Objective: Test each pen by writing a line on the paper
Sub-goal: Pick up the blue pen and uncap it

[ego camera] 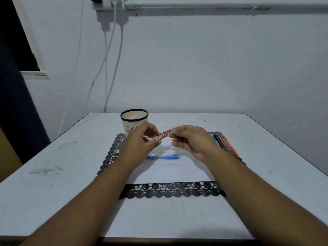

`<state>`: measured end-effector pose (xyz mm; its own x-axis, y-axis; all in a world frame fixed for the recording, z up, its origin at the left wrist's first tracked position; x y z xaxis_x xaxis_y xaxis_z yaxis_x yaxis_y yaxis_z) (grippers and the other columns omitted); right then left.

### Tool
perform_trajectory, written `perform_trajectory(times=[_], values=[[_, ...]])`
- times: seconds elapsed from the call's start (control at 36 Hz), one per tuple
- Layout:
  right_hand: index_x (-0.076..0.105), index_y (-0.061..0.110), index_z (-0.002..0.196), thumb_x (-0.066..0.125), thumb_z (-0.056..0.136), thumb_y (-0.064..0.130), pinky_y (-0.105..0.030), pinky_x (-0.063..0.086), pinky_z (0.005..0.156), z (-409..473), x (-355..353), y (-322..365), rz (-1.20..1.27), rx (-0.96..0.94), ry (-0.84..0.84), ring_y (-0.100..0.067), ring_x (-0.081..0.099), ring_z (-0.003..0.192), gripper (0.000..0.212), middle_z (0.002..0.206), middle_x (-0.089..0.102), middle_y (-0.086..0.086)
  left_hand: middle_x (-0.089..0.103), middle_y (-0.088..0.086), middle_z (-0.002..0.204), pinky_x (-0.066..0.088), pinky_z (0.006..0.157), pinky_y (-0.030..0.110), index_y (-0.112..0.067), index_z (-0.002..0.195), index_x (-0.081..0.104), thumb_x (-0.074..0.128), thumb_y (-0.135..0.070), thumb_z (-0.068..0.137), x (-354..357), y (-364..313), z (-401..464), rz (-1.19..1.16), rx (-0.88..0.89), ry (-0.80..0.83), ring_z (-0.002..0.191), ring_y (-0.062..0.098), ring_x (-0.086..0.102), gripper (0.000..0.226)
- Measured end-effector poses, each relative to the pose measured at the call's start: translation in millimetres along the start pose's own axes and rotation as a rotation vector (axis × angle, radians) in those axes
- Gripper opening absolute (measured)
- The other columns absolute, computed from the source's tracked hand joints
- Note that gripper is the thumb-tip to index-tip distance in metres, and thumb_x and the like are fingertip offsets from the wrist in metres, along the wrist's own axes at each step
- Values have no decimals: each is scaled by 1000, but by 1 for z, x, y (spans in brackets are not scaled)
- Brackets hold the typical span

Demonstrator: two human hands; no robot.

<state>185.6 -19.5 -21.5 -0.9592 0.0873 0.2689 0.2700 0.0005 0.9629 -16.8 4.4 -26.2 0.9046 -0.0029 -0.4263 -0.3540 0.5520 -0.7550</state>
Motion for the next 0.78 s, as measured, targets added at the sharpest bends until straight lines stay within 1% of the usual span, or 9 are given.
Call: perform_trajectory(times=[0.06, 0.17, 0.28, 0.36, 0.42, 0.56, 0.64, 0.69, 0.78], values=[[77, 3, 94, 77, 91, 6, -30, 61, 69, -3, 4, 2, -105, -79, -12, -17, 72, 73, 3, 87, 77, -12, 71, -8, 94, 53, 73, 24, -25, 99, 67, 83, -4, 81, 3, 5, 2, -19, 3, 48, 84, 5, 66, 32], [80, 8, 93, 79, 90, 10, -32, 61, 65, -7, 12, 3, -189, -165, -44, -17, 71, 78, 4, 90, 78, -10, 70, -7, 98, 52, 75, 18, -27, 108, 69, 82, -3, 81, 8, 9, 4, 22, 15, 91, 87, 3, 65, 39], [81, 7, 99, 76, 92, 8, -33, 63, 65, -11, 13, 3, -239, -227, -63, -17, 73, 78, 8, 95, 79, -12, 69, -8, 103, 56, 78, 21, -26, 114, 71, 82, -6, 83, 10, 9, 5, 52, 32, 87, 90, 2, 64, 38], [81, 10, 100, 76, 92, 11, -32, 62, 66, -12, 13, 3, -300, -269, -79, -6, 72, 74, 9, 93, 79, -2, 68, -8, 106, 57, 77, 21, -25, 115, 71, 82, -7, 84, 10, 7, 4, 66, 54, 85, 91, 1, 64, 38], [81, 12, 99, 76, 92, 13, -30, 61, 66, -12, 14, 4, -327, -296, -90, -4, 71, 75, 9, 92, 79, 2, 68, -8, 106, 57, 75, 22, -25, 116, 70, 81, -6, 84, 11, 6, 4, 57, 61, 83, 91, 1, 64, 39], [79, 8, 101, 77, 91, 7, -31, 61, 69, -11, 16, 4, -242, -292, -61, -20, 74, 86, 10, 96, 79, -11, 68, -8, 104, 57, 77, 21, -26, 121, 68, 80, -4, 84, 10, 3, 3, 32, 76, 80, 91, 2, 65, 45], [79, 7, 99, 78, 89, 5, -32, 61, 72, -11, 16, 3, -217, -281, -48, -27, 76, 92, 10, 97, 78, -13, 67, -7, 104, 56, 75, 17, -27, 122, 68, 79, -3, 84, 11, 2, 2, 15, 78, 85, 91, 1, 65, 46], [78, 6, 97, 79, 89, 5, -34, 62, 73, -11, 16, 3, -216, -281, -46, -28, 76, 93, 9, 97, 78, -14, 67, -8, 104, 55, 75, 15, -27, 122, 68, 79, -4, 85, 11, 2, 1, 12, 78, 83, 92, 1, 64, 46], [76, 3, 96, 80, 88, 7, -34, 62, 71, -12, 16, 4, -220, -293, -49, -23, 74, 88, 10, 95, 77, -14, 67, -7, 105, 55, 75, 15, -28, 122, 67, 80, -4, 85, 11, 1, 1, -6, 73, 81, 92, 2, 65, 45]])
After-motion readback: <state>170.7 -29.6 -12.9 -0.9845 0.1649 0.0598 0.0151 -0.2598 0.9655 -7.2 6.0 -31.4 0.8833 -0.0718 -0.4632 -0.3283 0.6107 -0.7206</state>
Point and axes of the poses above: each hand's wrist, its own z-axis towards the middle knuckle, its own x-axis out of the palm, y = z × x, the point moved 2 cm from there along z, towards the middle knuckle
